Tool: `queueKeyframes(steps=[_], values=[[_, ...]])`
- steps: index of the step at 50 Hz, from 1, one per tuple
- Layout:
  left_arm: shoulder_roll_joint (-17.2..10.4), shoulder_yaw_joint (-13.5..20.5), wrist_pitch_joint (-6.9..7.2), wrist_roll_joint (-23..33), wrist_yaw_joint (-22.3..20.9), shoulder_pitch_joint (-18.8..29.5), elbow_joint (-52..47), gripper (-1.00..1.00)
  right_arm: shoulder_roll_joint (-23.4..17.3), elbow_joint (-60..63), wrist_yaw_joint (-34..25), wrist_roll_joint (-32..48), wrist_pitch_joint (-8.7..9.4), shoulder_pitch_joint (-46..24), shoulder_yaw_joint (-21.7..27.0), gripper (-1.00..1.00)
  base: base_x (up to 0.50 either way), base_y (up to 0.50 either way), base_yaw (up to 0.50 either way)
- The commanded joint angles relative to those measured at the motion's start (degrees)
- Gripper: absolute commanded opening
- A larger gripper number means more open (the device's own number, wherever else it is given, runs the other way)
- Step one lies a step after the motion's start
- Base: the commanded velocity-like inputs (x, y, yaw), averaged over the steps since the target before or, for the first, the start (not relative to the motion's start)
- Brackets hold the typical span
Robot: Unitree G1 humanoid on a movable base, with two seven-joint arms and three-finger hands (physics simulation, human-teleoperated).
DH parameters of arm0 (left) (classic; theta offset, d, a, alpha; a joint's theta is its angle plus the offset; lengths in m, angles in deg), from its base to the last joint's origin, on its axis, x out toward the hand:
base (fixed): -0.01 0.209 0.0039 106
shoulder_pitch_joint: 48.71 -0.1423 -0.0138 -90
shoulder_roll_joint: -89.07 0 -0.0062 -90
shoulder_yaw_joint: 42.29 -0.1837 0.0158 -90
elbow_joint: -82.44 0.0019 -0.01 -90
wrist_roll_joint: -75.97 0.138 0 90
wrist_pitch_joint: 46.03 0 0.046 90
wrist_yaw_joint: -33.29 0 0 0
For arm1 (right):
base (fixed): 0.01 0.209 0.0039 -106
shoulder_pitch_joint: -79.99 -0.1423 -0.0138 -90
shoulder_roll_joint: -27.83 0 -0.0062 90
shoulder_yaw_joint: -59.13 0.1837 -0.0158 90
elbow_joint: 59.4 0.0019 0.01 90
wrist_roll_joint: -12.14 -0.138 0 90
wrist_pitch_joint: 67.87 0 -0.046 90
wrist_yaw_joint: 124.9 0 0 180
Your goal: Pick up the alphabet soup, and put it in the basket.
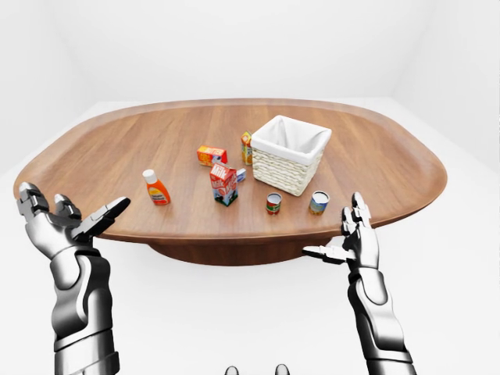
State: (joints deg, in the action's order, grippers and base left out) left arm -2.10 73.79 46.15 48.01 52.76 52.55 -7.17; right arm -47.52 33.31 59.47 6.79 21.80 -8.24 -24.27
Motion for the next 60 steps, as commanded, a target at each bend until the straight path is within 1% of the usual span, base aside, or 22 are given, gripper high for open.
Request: queueKeyframes(steps=[1,3,8,9,11,13,17,19,24,27,30,31,32,36,37,41,42,43,51,58,60], values=[[0.1,-0.1,0.15,0.0,0.0,-0.1,-0.2,1.00,-0.1,-0.5,-0.3,-0.5,-0.23,-0.1,0.2,1.00,0.00,-0.33,0.00],[0.1,0.0,0.63,-0.1,0.2,-0.2,-0.9,1.00,-0.2,-0.4,-0.2,-0.4,-0.08,-0.1,0.1,1.00,0.00,-0.33,0.00],[0.2,0.0,0.07,0.1,-0.2,-0.1,-0.3,1.00,0.0,0.8,-0.1,-0.3,0.73,0.3,-0.1,1.00,0.00,-0.33,0.00],[0.2,0.0,0.06,0.1,-0.2,-0.1,-0.3,1.00,0.0,0.9,-0.1,-0.3,0.76,0.3,-0.1,1.00,0.00,-0.33,0.00],[0.1,0.0,-0.04,0.0,-0.3,-0.1,-0.1,1.00,-0.1,0.1,-0.3,-0.4,0.22,0.1,0.0,1.00,0.00,-0.33,0.00],[0.1,0.1,0.53,-0.1,0.0,-0.3,-0.9,1.00,-0.1,-0.5,-0.3,-0.3,-0.11,-0.2,0.1,1.00,0.00,-0.33,0.00],[0.1,0.2,1.20,-0.2,0.1,-0.4,-1.7,1.00,-0.1,0.0,-0.3,-0.1,0.20,-0.1,-0.1,1.00,0.00,-0.33,0.00],[0.2,0.2,0.84,-0.1,-0.1,-0.4,-1.4,1.00,-0.1,-0.4,-0.3,-0.2,-0.18,-0.2,0.0,1.00,0.00,-0.30,0.00],[0.2,0.2,0.81,0.0,-0.1,-0.4,-1.3,1.00,-0.2,-0.6,-0.4,0.0,-0.50,-0.2,-0.1,1.00,0.00,-0.17,0.00],[0.3,0.1,0.00,0.2,-0.4,-0.1,-0.3,1.00,-0.2,-0.6,0.0,0.3,-0.22,-0.2,0.0,1.00,0.00,0.00,0.00],[0.2,0.1,0.48,0.0,-0.2,-0.3,-0.9,1.00,-0.2,-0.7,-0.1,0.5,-0.49,-0.4,-0.2,1.00,0.00,0.00,0.00],[0.2,0.1,0.41,0.0,-0.2,-0.2,-0.8,1.00,-0.2,-0.7,0.4,0.9,-0.21,-0.5,-0.2,1.00,0.00,0.00,0.00],[0.2,0.0,-0.05,0.2,-0.4,0.0,-0.1,1.00,-0.2,-1.0,0.2,0.8,-0.47,-0.6,-0.2,1.00,0.00,0.00,0.00],[0.2,-0.1,-0.45,0.2,-0.4,0.0,0.4,1.00,-0.3,-0.7,0.3,0.9,-0.09,-0.5,-0.1,1.00,0.00,0.00,0.00],[0.1,-0.2,-0.25,0.2,-0.3,0.1,0.2,1.00,-0.3,-0.5,0.3,0.9,0.09,-0.4,-0.1,1.00,0.00,0.00,0.00],[0.1,-0.2,-0.40,0.2,-0.3,0.2,0.6,1.00,-0.2,0.3,0.1,1.1,0.65,0.0,-0.3,1.00,0.00,0.00,0.00],[0.1,-0.2,-0.05,0.1,-0.1,0.0,0.0,1.00,-0.3,0.2,-0.1,1.1,0.56,0.0,-0.3,1.00,0.00,0.00,0.00],[0.1,-0.2,-0.03,0.1,-0.1,0.0,-0.1,1.00,-0.3,0.2,-0.2,1.1,0.56,0.0,-0.3,1.00,0.00,0.00,0.00],[0.1,-0.2,-0.44,0.2,-0.2,0.1,0.6,1.00,-0.3,-0.1,-0.6,1.6,0.23,0.0,-0.4,1.00,0.10,0.00,0.00],[0.1,-0.2,-0.32,0.2,-0.1,0.1,0.4,1.00,-0.3,-0.6,-0.7,1.3,-0.13,-0.1,-0.2,1.00,0.22,0.00,0.00],[0.1,-0.2,-0.14,0.1,-0.1,0.0,0.1,1.00,-0.2,-0.4,-0.6,1.3,0.02,0.0,-0.2,1.00,0.21,0.00,0.00]])
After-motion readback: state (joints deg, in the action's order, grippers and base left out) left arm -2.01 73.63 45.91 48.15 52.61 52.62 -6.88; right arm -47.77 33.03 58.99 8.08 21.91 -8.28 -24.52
